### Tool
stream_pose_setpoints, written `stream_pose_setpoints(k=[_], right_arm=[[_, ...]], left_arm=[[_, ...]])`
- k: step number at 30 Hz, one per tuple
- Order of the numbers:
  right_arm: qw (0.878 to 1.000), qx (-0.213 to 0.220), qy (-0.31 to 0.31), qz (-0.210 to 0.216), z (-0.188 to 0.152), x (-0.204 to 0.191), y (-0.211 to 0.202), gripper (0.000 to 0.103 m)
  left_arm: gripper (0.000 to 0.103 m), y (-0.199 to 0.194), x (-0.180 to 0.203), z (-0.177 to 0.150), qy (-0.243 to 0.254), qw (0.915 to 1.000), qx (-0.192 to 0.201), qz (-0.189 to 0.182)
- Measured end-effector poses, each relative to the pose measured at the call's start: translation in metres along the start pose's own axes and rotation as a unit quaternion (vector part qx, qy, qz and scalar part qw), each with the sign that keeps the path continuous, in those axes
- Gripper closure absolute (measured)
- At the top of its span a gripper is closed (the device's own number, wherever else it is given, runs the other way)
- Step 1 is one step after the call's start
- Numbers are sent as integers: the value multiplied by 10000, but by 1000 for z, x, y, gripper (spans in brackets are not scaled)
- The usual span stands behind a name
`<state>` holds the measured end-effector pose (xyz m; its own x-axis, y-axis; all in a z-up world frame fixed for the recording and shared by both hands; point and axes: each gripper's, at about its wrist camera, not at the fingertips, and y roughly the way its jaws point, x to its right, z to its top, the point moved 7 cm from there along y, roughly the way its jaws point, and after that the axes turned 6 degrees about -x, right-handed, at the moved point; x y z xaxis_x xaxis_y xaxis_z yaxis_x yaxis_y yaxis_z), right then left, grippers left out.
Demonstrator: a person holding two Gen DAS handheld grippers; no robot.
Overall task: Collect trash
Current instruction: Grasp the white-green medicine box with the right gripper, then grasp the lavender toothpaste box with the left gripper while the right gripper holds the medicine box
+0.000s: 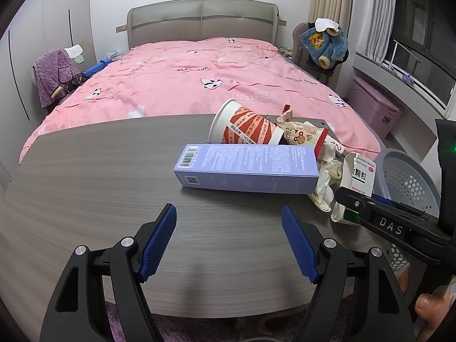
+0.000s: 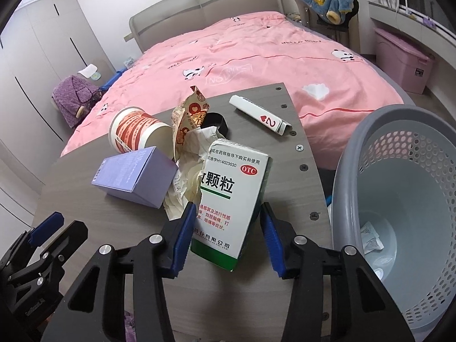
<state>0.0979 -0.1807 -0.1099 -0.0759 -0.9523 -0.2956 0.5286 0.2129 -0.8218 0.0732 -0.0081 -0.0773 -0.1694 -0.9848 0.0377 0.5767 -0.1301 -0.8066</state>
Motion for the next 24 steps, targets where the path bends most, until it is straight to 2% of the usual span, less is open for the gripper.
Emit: stream_pose_setpoints(k=[13,19,24], right_arm=[[9998,184,49,-10,-17,17,-37,58],[9995,283,133,32,-21,30,-50,58],[9992,300,262,99,-23,42,-56,58]], left_arm=[[30,6,27,13,130,9998,44,-145],[30,11,43,31,135,9997,153,-111],[30,23,57,43,236,9997,89,-21]])
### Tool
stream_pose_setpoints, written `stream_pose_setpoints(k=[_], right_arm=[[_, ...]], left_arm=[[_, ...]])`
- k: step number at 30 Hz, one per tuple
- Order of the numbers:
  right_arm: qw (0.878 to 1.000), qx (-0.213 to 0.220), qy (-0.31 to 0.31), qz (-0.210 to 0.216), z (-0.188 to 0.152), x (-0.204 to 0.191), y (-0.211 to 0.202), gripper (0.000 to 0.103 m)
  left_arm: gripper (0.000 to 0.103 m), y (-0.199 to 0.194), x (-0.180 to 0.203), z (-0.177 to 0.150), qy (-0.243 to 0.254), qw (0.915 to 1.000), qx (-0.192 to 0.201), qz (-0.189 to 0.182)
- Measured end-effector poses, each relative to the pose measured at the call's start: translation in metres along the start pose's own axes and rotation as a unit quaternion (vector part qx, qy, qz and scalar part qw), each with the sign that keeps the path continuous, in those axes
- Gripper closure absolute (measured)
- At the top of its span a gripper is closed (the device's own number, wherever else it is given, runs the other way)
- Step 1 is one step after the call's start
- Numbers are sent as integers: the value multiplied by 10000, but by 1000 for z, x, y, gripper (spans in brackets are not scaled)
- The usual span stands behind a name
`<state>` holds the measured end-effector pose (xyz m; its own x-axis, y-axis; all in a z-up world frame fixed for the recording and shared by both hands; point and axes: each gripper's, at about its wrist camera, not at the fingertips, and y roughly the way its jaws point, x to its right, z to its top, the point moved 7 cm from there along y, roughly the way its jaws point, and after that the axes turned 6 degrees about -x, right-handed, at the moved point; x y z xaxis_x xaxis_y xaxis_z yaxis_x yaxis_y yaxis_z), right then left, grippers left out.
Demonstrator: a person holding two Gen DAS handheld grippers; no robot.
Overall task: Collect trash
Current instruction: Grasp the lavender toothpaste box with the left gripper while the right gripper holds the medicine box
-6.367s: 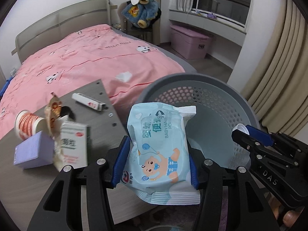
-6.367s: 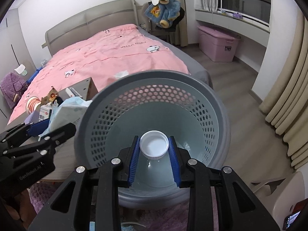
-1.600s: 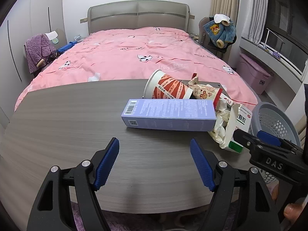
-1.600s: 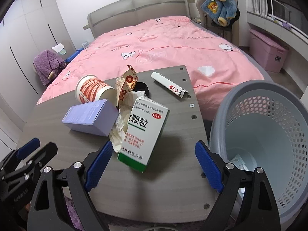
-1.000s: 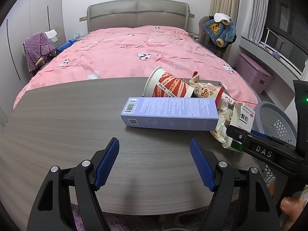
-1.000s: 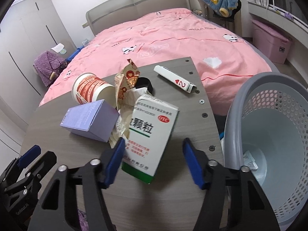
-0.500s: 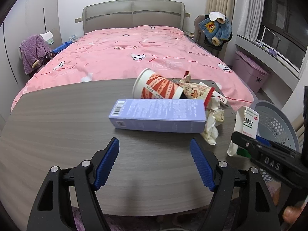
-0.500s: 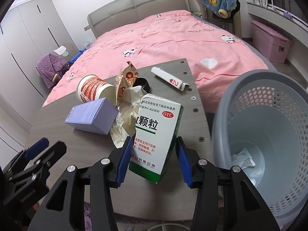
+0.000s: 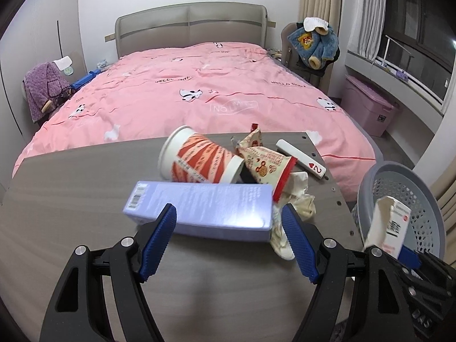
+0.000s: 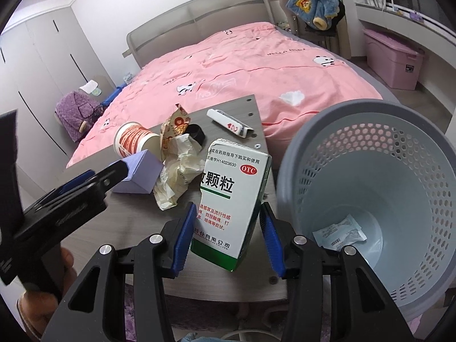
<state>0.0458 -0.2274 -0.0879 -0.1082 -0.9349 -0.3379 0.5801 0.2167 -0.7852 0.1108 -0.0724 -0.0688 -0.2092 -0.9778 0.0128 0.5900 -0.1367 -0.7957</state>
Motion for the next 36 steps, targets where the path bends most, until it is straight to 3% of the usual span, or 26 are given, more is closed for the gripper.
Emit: stream_pose_setpoints(k=[11,17,27,36], right_arm=[[9998,15,138,115,-1,13,-5,58],[9998,0,138,136,0,12,-3,58],[9998,-1,164,136,4,14,-2,58],[9999,10,82,150,3,1,-1,58]], left_arm=[[30,15,9,29,55,9990,94,427],[30,29,10,36,74,9981,-42,617],[30,36,1,15,134,9972,-307,668],[30,24,-30,-18,-5,9964,-462,711]])
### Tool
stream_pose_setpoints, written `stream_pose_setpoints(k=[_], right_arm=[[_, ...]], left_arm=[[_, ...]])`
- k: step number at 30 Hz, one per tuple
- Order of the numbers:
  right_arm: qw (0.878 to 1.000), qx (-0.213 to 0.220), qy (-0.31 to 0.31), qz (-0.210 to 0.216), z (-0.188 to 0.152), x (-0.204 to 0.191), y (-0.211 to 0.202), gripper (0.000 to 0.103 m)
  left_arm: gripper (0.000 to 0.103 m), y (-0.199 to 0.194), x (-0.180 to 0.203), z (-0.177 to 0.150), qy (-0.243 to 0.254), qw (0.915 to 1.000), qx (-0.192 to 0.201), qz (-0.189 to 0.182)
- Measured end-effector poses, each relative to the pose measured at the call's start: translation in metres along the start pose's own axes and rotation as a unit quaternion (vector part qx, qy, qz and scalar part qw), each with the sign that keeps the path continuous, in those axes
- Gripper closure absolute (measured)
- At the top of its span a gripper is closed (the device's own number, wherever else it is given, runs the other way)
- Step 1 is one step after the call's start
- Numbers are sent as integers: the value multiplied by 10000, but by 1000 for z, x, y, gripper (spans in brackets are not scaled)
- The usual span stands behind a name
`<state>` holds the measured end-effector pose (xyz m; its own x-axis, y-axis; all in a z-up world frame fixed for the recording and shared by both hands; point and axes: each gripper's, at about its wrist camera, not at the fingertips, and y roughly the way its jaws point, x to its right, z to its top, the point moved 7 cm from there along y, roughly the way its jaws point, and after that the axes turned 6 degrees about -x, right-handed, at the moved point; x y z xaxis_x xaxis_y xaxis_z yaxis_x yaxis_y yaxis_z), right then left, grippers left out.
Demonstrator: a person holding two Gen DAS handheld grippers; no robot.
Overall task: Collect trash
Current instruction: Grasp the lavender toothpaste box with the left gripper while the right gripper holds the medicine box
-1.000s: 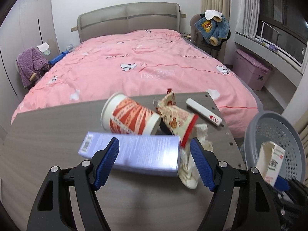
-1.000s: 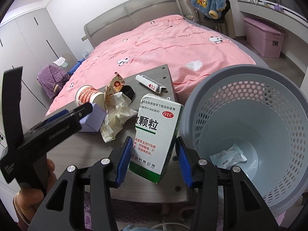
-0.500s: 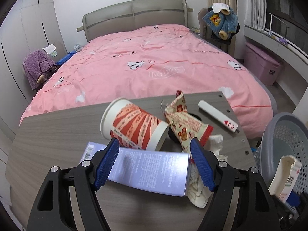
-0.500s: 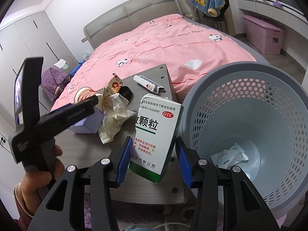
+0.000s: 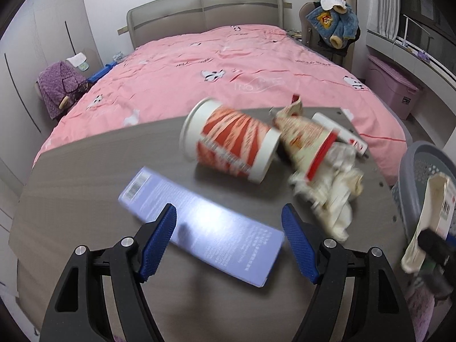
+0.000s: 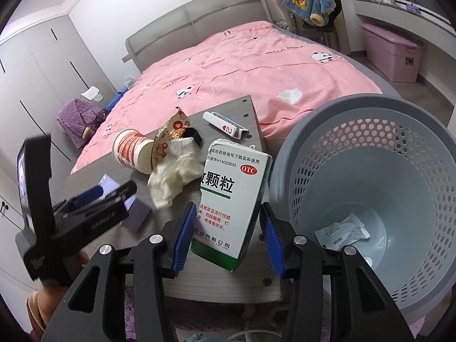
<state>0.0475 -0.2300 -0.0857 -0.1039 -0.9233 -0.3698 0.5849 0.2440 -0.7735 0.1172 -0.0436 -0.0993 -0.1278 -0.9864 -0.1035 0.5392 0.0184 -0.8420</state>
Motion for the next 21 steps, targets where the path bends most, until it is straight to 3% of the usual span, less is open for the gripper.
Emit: stream_pose_setpoints(k=[14,21], right_arm=[[9994,-97,-326,48,-4,-37,10,58],[9991,-107,-404,66,-4,-44,11,58]], left_arm=[[30,-11,-69,-35,-504,9986,-100,107],[30,-12,-86,-31,-886,9956,-69,-288]])
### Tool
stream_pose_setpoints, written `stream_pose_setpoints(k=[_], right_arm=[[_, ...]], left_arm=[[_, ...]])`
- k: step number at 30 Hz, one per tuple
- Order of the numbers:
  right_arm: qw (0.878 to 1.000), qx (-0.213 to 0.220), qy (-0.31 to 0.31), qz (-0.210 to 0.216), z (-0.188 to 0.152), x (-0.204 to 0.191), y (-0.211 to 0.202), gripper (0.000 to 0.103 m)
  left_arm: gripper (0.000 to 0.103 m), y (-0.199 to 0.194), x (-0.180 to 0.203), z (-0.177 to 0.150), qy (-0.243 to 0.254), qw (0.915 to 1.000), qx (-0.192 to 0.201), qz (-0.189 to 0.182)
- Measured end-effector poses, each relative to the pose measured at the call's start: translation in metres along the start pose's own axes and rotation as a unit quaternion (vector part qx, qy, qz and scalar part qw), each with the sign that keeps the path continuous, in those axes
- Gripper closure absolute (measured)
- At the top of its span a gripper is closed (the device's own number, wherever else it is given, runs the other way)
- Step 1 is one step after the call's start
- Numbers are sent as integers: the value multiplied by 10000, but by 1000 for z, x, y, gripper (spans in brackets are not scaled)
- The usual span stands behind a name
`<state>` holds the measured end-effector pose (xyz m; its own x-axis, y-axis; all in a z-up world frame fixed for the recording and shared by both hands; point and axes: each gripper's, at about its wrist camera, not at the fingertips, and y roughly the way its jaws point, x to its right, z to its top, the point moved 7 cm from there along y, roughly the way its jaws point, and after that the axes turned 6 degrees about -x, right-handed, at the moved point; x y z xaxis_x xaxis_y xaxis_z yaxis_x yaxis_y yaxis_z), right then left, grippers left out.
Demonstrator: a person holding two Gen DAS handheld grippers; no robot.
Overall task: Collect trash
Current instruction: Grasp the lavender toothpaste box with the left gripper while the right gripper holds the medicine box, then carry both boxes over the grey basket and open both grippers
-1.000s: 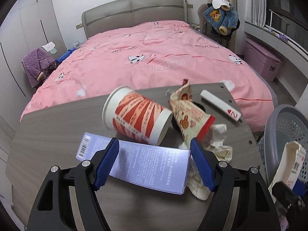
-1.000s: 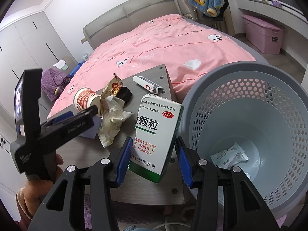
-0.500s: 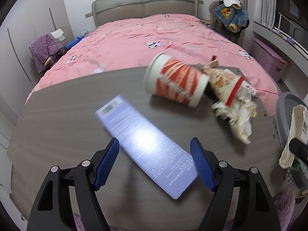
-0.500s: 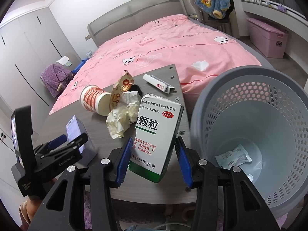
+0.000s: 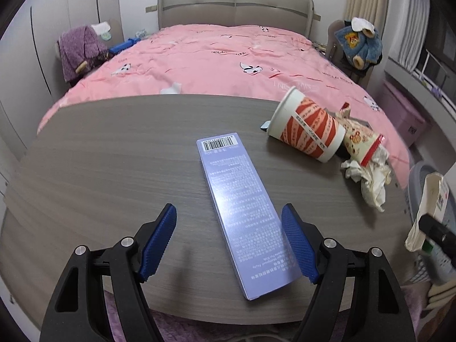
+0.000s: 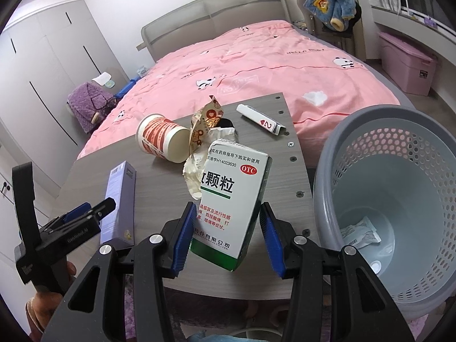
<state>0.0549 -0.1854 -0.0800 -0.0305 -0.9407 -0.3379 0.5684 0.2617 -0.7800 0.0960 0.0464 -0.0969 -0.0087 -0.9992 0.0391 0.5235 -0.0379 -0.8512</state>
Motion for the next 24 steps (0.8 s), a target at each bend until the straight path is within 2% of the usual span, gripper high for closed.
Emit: stream_pose_setpoints(k=[16,17,18,20,24], right_arm=[[10000,34,35,-47,-1,4,-3,58],[10000,35,29,-47,-1,4,-3,58],[10000,40,30,-48,-1,4,-3,58],[10000,43,28,-51,-1,3,-4,58],[10000,43,28,-52,-1,4,-4,58]], left_arm=[[30,40,-1,7,-193,9988,-449,-86],[34,41,-1,7,-206,9986,-475,-128],[42,43,-1,7,-218,9984,-493,-175],[52,42,-1,6,-191,9984,-502,-189],[60,40,-6,3,-227,9980,-491,-342]])
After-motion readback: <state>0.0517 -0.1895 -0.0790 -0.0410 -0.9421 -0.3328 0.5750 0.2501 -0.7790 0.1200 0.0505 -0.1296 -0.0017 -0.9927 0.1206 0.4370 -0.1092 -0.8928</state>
